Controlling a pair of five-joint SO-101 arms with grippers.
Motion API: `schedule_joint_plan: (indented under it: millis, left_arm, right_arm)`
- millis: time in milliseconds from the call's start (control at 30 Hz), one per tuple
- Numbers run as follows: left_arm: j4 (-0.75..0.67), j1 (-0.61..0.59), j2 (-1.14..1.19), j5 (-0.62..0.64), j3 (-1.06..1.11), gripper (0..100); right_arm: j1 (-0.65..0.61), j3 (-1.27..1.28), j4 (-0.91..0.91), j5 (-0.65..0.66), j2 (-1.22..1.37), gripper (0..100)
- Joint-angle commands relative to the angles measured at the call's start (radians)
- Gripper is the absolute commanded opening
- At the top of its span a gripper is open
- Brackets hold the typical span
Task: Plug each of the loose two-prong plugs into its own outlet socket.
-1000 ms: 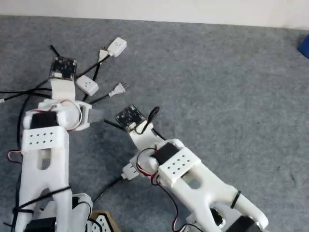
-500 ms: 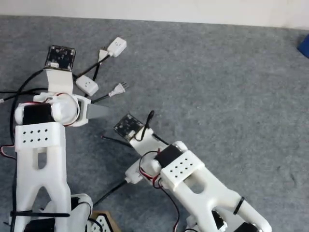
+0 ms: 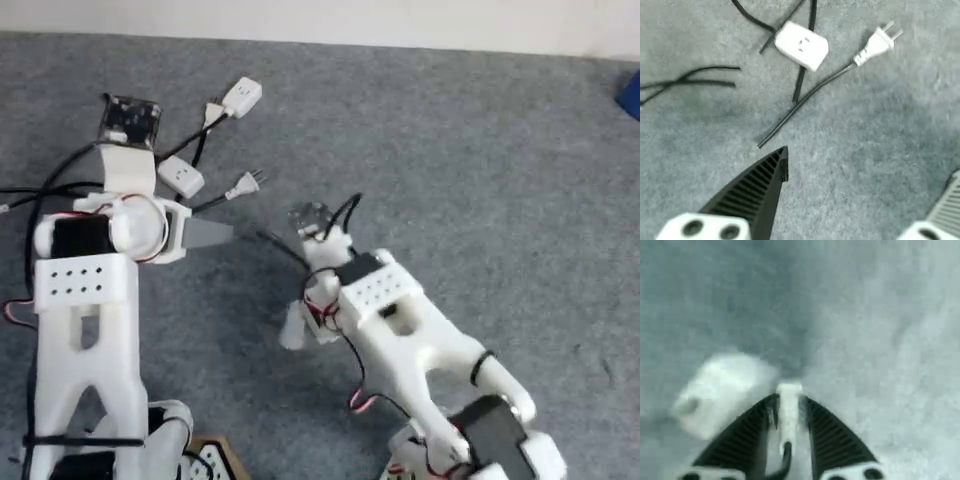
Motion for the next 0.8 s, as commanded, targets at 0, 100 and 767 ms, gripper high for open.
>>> schedule_joint_plan:
  millis: [0, 100, 767]
  left_arm:
    - [-0.008, 0.013, -0.001, -0.005, 0.033, 45]
    - [-0.052, 0.013, -0.001, -0.005, 0.077, 45]
    - [0.046, -0.056, -0.001, -0.032, -0.148, 45]
  right_arm:
    - [0.021, -0.122, 0.079, -0.021, 0.004, 0.6]
    - [0.061, -0.229, 0.157, -0.018, 0.004, 0.6]
    - [0.094, -0.516, 0.38, 0.141, 0.004, 0.6]
